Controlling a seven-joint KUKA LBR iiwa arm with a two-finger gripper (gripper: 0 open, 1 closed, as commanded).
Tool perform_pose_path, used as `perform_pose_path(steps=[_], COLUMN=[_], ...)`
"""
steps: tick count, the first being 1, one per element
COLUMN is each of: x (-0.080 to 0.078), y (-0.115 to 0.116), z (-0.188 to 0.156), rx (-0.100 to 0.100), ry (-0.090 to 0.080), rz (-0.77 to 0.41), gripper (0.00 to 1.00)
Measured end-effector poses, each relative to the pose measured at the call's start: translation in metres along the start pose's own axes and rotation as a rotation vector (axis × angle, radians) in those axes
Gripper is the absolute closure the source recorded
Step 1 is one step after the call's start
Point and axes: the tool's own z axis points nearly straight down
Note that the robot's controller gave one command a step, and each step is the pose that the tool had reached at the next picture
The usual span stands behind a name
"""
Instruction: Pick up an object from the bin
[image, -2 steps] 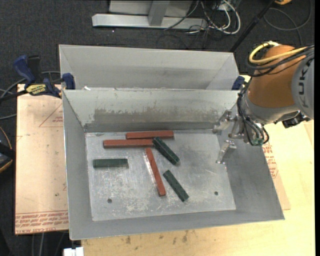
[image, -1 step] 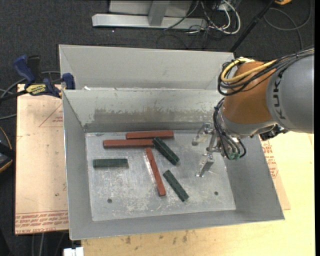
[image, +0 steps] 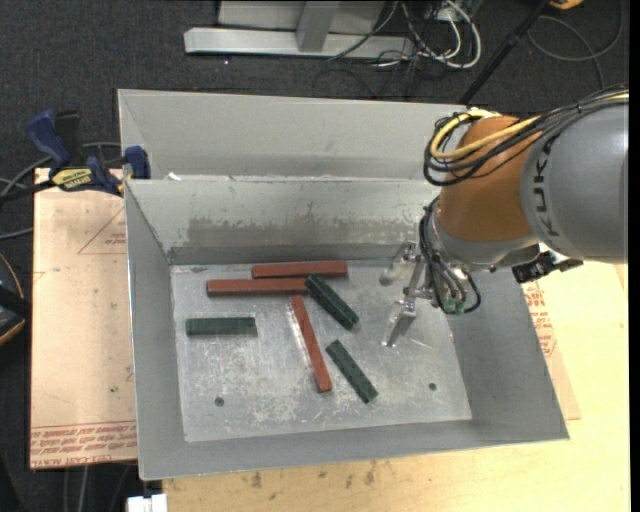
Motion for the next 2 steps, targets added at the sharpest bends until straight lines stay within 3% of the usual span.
perform_pose_path(steps=[1,2], x=[-0.023,-0.035], y=[0.048,0.054], z=[0.052,0.068], rx=[-0.002,-0.007], ry=[-0.009,-0.025], rz=[0.067,0.005], gripper=[0.00,1.00])
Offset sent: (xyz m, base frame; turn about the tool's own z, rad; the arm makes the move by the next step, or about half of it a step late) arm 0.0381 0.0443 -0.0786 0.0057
